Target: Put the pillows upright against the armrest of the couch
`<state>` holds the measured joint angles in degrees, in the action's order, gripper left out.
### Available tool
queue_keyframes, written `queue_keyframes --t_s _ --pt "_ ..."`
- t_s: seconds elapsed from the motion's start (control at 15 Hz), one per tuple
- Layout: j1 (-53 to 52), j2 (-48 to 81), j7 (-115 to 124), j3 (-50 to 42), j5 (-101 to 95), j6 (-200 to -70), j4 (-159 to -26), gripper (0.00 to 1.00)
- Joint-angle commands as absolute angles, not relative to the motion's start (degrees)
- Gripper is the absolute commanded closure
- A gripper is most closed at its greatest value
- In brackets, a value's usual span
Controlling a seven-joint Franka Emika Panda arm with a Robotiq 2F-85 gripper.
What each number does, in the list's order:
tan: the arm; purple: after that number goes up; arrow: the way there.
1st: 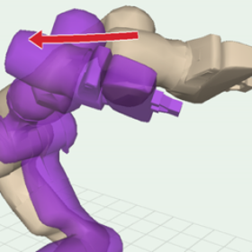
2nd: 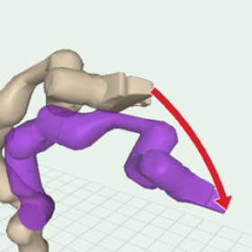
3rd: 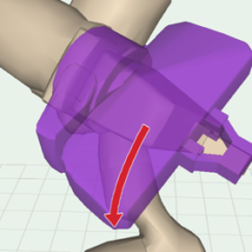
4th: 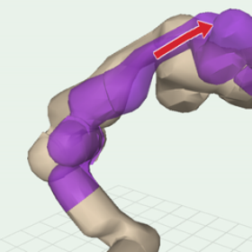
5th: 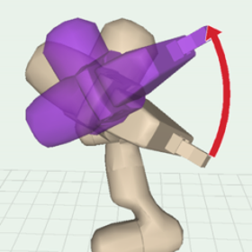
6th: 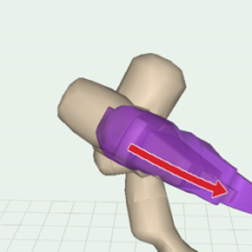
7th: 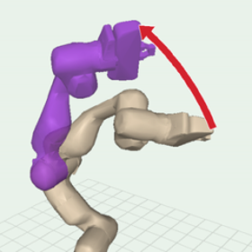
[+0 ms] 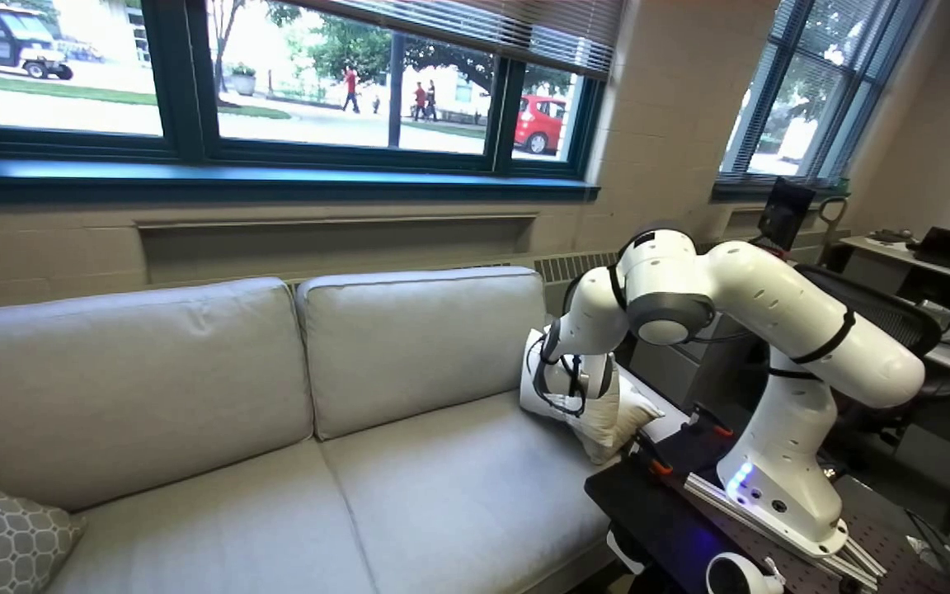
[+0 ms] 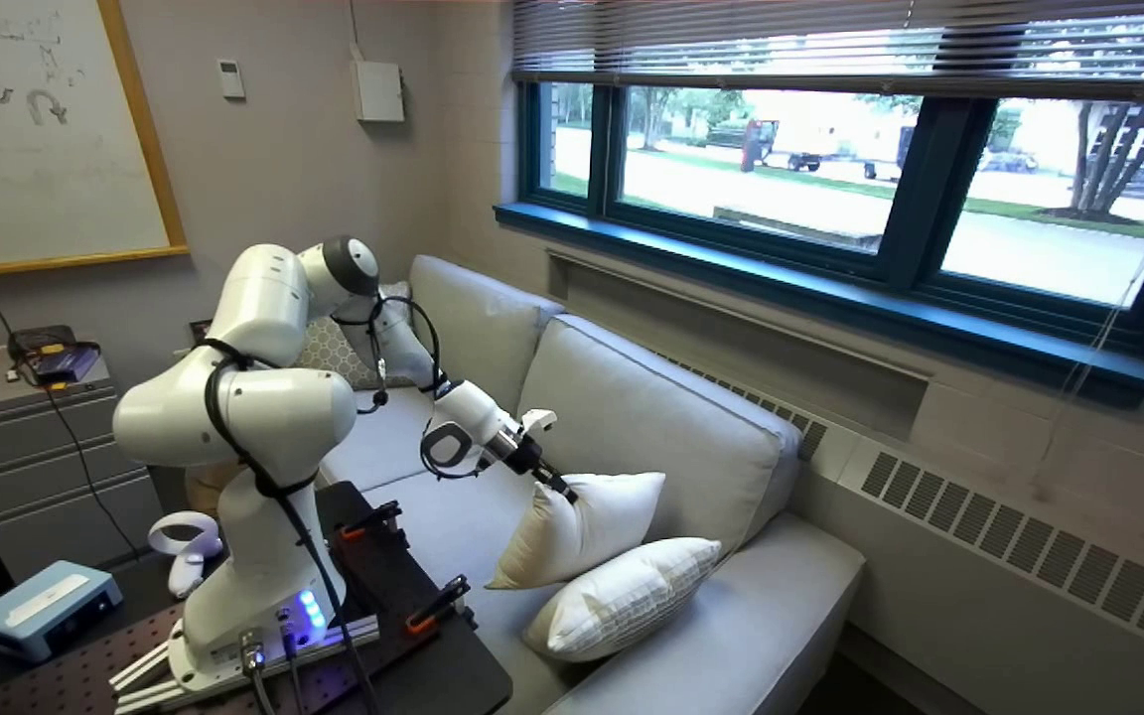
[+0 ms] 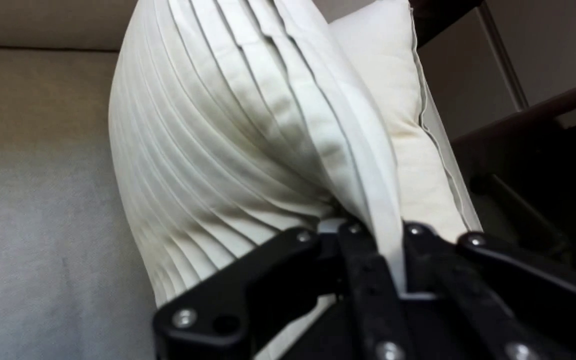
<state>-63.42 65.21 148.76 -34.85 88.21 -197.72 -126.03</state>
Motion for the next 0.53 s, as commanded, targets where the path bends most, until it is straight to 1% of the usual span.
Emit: queue_keyframes --t_s 0.0,0.4,0.47 --pt "-64.78 69.17 148.98 -35.0 91.65 -199.04 -122.12 0.94" --pt "-63.68 71.97 149.2 -31.35 95.43 -198.68 -117.87 0.95" --pt "-66.93 74.29 148.83 -34.18 98.6 -195.64 -115.73 0.96"
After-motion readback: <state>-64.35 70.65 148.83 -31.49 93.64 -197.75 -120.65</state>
